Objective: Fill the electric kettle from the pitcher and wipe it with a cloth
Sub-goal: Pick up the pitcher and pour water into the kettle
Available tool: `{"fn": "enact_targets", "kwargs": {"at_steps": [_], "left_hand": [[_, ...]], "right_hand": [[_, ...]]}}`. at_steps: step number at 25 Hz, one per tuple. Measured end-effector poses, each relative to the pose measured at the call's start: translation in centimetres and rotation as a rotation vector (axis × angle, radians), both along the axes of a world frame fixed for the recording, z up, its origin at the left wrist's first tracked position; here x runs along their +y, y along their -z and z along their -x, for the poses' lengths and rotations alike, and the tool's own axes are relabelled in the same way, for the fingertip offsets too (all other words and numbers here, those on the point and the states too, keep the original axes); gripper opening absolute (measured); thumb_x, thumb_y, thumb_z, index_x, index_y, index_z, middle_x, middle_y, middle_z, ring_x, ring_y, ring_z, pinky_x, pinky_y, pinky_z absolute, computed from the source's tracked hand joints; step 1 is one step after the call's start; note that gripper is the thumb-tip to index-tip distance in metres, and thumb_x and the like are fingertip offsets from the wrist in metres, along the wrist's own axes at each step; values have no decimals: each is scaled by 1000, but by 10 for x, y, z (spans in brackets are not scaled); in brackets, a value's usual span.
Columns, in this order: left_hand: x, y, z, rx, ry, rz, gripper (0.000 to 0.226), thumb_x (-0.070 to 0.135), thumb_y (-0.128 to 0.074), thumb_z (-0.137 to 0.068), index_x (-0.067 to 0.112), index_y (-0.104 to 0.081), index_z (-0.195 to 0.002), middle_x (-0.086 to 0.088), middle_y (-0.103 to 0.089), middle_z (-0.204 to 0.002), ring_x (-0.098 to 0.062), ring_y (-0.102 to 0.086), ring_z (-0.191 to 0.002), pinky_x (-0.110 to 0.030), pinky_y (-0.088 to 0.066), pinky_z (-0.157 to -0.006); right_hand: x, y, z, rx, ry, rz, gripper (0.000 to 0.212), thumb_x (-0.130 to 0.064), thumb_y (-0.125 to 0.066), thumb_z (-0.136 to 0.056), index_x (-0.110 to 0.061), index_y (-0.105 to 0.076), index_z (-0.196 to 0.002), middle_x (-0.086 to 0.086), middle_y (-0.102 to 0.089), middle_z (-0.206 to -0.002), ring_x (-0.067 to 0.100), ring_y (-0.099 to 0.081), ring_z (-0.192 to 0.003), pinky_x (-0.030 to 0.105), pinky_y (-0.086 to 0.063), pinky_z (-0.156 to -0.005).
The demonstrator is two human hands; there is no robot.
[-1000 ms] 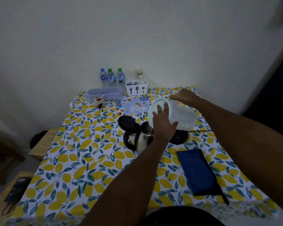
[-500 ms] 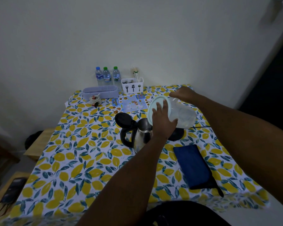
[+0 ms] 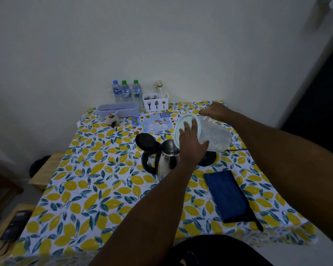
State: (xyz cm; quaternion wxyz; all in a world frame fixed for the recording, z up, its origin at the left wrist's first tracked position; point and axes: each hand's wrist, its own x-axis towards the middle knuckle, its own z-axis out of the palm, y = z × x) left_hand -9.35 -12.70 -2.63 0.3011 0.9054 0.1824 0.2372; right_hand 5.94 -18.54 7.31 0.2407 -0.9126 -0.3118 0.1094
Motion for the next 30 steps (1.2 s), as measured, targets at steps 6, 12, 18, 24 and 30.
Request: {"fn": "enact_targets", "kwargs": {"at_steps": [6,12,18,24,30], "left_hand": [[0,-1,5,-3,9,-4,98,41,-69,-81,17,-6,-152,-22,-18,-159,-43,-23,-143,-51,-16,-120],[2,-3,8,38,32,8,98,42,-68,-82,19,-4,-152,-20,-14,-160,-46,-19,-143,-53,-17,-119],[8,-5,6,88,101,-25,95,38,-69,-83,18,-6,-152,-20,-11,-161,-49,-13,-144,-57,-18,-116],[8,-4,-8,195,218,-186,94,37,-66,-86,22,-2,-152,-23,-9,-160,-46,-10,-145,-52,-14,-120],[-22,2,-49,339,352,-341,93,34,-66,-87,25,0,-152,-23,-3,-161,-55,-6,-142,-57,-16,-117]], "right_hand": [[1,-2,4,11,3,-14,42,-43,-63,-76,-12,-39,-61,4,-30,-57,19,-31,-55,34,-25,-55],[-2,0,7,25,-2,-48,44,-42,-62,-78,-16,-34,-57,3,-27,-56,18,-29,-55,34,-23,-55],[-10,10,6,107,101,-111,41,-47,-60,-83,-9,-54,-70,8,-49,-65,21,-47,-59,34,-36,-65],[-34,37,1,298,258,-301,37,-42,-60,-86,-12,-52,-66,4,-48,-62,17,-44,-54,32,-40,-60],[-85,81,-23,457,483,-517,32,-35,-64,-85,-8,-52,-72,12,-45,-65,22,-42,-57,34,-32,-57]]}}
